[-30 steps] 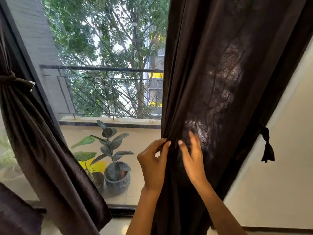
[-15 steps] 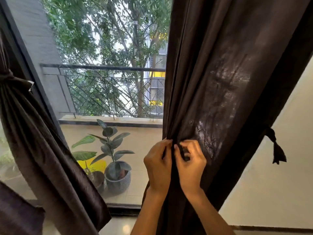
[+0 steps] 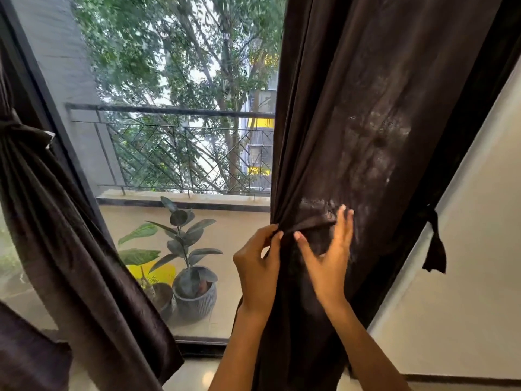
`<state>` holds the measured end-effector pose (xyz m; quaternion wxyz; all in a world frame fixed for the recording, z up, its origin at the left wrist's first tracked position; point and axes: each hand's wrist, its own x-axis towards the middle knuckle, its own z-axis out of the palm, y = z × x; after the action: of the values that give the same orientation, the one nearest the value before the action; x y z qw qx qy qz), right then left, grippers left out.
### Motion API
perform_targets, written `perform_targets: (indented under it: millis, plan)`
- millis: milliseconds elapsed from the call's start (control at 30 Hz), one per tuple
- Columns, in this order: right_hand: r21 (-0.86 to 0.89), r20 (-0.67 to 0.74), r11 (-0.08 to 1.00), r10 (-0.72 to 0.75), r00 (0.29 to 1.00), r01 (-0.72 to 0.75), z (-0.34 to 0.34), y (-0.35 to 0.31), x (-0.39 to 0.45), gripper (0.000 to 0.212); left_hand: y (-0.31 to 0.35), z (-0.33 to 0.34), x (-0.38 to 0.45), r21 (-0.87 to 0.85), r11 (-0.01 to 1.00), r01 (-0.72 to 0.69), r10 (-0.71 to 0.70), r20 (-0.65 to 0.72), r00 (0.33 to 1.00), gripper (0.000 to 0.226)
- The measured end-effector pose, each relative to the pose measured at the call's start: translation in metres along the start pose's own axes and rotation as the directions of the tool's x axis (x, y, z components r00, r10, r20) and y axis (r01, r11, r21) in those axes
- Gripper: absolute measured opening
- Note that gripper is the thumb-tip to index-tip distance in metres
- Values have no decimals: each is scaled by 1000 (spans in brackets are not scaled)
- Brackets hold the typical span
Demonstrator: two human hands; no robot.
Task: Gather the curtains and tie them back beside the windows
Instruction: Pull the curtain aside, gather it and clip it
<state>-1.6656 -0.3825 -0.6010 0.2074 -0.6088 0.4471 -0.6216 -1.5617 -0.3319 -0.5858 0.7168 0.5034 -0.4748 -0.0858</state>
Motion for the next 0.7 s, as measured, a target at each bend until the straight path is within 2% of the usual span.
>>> perform_targets:
  millis: [33, 67, 133, 167, 200, 267, 300, 333, 400, 467, 533, 600, 667, 700]
  plan:
    - [82, 42, 992, 89, 995, -92, 1, 1, 5, 94, 2, 1, -1, 8, 1000, -16, 16, -4, 1000, 22]
    - [189, 96, 965, 167, 981, -182, 2, 1, 9, 94, 2, 1, 0, 27, 999, -41, 41, -12, 999, 25]
    - [381, 223, 864, 260, 940, -329, 2, -1, 15, 75, 1, 1, 1, 97, 989, -111, 112, -6, 994, 25]
    - [406, 245, 852, 249, 937, -332, 2, -2, 14, 61, -2, 1, 2, 128, 981, -144, 145, 4, 989, 21]
    - [361, 210, 888, 221, 952, -286, 2, -1, 12, 46, -4, 0, 2, 155, 973, -171, 171, 10, 985, 17]
    - [236, 49, 955, 174, 984, -180, 3, 4, 6, 28, -8, -2, 3, 197, 960, -198, 201, 9, 980, 17]
    - [186, -24, 971, 157, 987, -150, 4, 6, 4, 34, -9, -3, 4, 204, 958, -201, 203, 9, 979, 18]
    - [151, -49, 977, 163, 985, -154, 4, 7, 4, 50, -9, -4, 4, 204, 958, -199, 201, 14, 980, 18]
    - [191, 44, 947, 254, 966, -258, 4, 7, 10, 88, -7, -6, 4, 190, 963, -193, 191, 32, 981, 19]
    - [245, 181, 908, 301, 936, -339, 5, 6, 19, 103, -4, -7, 3, 165, 970, -181, 177, 40, 983, 20]
    - [281, 244, 879, 321, 915, -384, 7, 6, 26, 87, -3, -6, 3, 148, 974, -170, 167, 34, 985, 21]
    - [280, 160, 897, 307, 938, -342, 9, 1, 23, 52, -2, -6, 3, 159, 974, -164, 164, 14, 986, 21]
    - [131, -75, 985, 126, 989, -115, 7, -3, 13, 24, -3, -5, 3, 178, 971, -161, 166, -11, 986, 21]
    - [24, -159, 999, -20, 987, 24, 5, -3, 7, 22, -2, -4, 2, 183, 970, -160, 166, -20, 986, 22]
